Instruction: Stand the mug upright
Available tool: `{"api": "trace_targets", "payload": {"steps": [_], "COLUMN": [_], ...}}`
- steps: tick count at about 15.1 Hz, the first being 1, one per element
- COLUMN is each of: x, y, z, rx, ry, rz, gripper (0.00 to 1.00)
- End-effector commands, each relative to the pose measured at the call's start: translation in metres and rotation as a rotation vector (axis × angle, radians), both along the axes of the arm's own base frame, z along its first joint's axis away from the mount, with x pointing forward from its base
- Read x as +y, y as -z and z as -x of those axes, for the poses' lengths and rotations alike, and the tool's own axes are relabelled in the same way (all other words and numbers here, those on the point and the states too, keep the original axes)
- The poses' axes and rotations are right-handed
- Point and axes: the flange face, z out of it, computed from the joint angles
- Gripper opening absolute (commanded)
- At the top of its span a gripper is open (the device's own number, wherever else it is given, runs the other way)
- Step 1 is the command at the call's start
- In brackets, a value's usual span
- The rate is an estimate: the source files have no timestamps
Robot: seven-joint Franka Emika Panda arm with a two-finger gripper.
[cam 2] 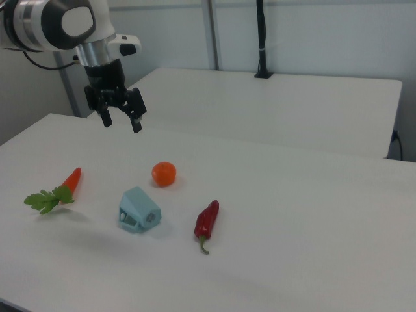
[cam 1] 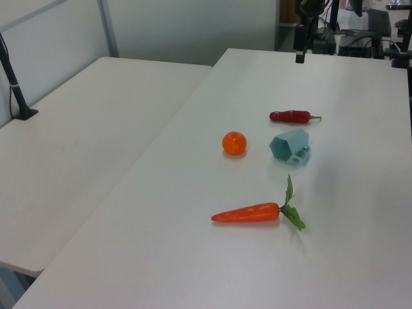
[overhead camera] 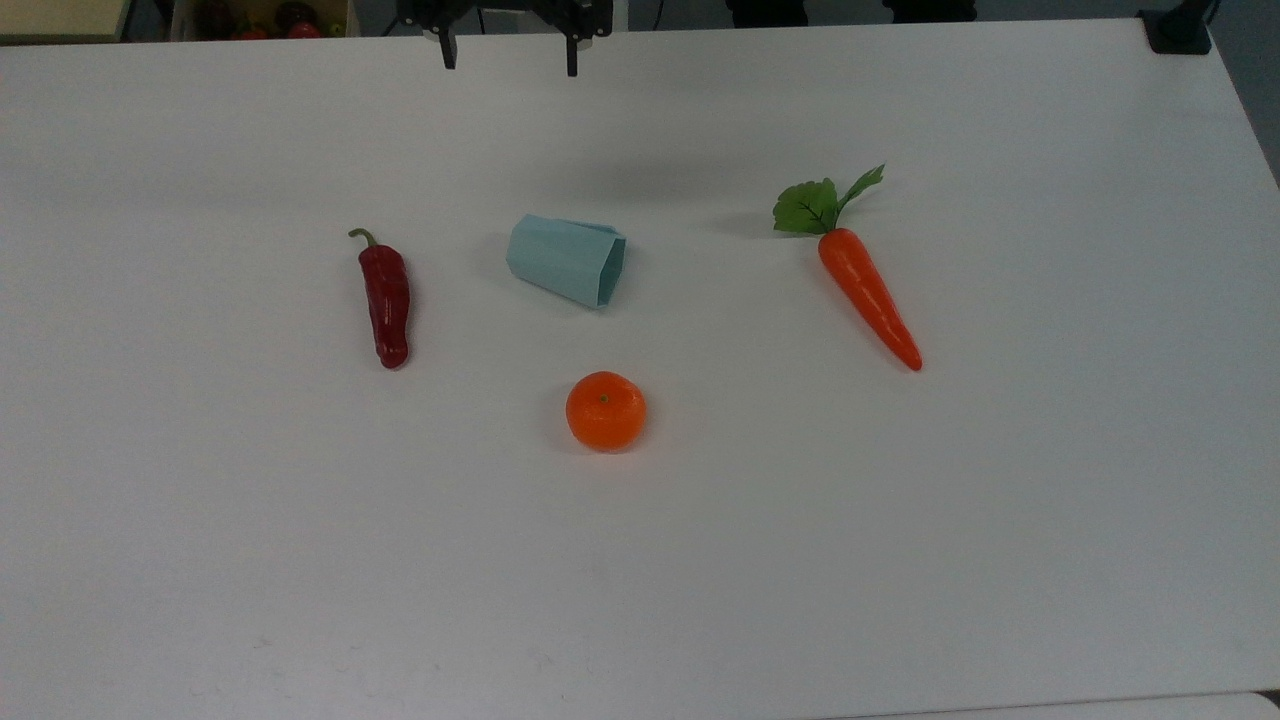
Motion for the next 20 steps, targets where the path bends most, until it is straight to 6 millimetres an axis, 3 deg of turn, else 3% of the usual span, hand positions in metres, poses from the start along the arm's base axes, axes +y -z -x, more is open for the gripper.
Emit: {"api": "trace_targets", "payload": {"steps": [1,8,10,14,17,20], "x": [-0.003,0.009,0.029,0.086,0.125,0.142], "y": [0.001,0.01,0.024,0.083,0.144,0.185], "z": [0.007,0.005,0.001,-0.011,-0.021,-0.042], "rx": [0.007,0.025,0.047,0.103,0.137,0.116], "ry": [-0.002,-0.024,-0.07,-0.061,-0.034,0.101], "rz": [-0.009,-0.001,0.064,0.232,0.352,0.415], "gripper": [1.0,1.0,1.0,1.0,1.0,1.0]}}
